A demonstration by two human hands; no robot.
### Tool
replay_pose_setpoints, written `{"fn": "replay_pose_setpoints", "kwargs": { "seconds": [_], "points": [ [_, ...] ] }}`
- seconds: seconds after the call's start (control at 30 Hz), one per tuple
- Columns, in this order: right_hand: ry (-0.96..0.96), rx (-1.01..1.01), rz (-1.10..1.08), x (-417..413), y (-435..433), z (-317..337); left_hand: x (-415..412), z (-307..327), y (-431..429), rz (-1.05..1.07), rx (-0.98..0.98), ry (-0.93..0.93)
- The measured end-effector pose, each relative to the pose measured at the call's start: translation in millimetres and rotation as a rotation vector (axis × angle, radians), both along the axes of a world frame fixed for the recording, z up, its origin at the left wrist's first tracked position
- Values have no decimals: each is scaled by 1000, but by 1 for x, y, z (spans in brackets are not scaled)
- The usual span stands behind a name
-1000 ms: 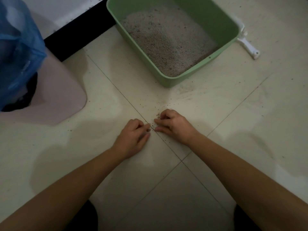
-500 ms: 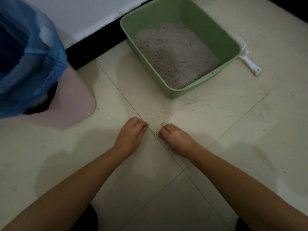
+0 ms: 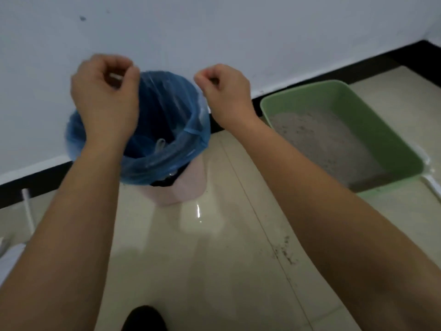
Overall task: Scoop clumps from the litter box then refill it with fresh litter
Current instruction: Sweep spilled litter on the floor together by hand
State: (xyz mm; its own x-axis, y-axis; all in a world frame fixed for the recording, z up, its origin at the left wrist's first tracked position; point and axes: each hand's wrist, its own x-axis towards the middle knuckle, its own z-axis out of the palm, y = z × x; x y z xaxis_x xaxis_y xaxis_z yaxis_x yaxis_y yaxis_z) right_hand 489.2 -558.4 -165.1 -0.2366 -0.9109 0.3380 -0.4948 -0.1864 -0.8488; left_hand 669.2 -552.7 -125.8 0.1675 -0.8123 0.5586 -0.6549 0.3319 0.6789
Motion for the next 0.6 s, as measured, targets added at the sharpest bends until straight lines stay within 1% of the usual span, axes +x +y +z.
{"fn": "replay_pose_setpoints", "kwargs": {
  "seconds": [0.07,0.1,0.13,0.17,0.2,0.23,0.3,0.37,0.47,0.53,0.6],
  "points": [
    [34,67,152,23,-23,16,29,-8,-8,64,201,-82],
    [125,125,242,31,-29,18,39,-13,-9,67,287,-132],
    [265,187,322,35,-31,18,45,-19,-9,60,345,-155],
    [396,227,379,37,-32,16,49,-24,-8,46,384,-143],
    [473,228,402,37,-31,13,51,-27,-6,34,407,-116],
    [485,195,396,36,-27,11,52,-31,-5,31,423,-94],
    [415,98,338,31,-15,7,52,-37,-4,59,445,-89],
    [308,36,267,20,2,3,44,-38,-2,42,429,-67],
    [201,-15,144,-10,31,-15,13,-33,6,-58,297,57],
    [175,46,94,-34,58,-39,-20,-33,19,-128,161,120],
    [189,160,115,-60,94,-70,-58,-41,39,-213,5,176]
  ]
}}
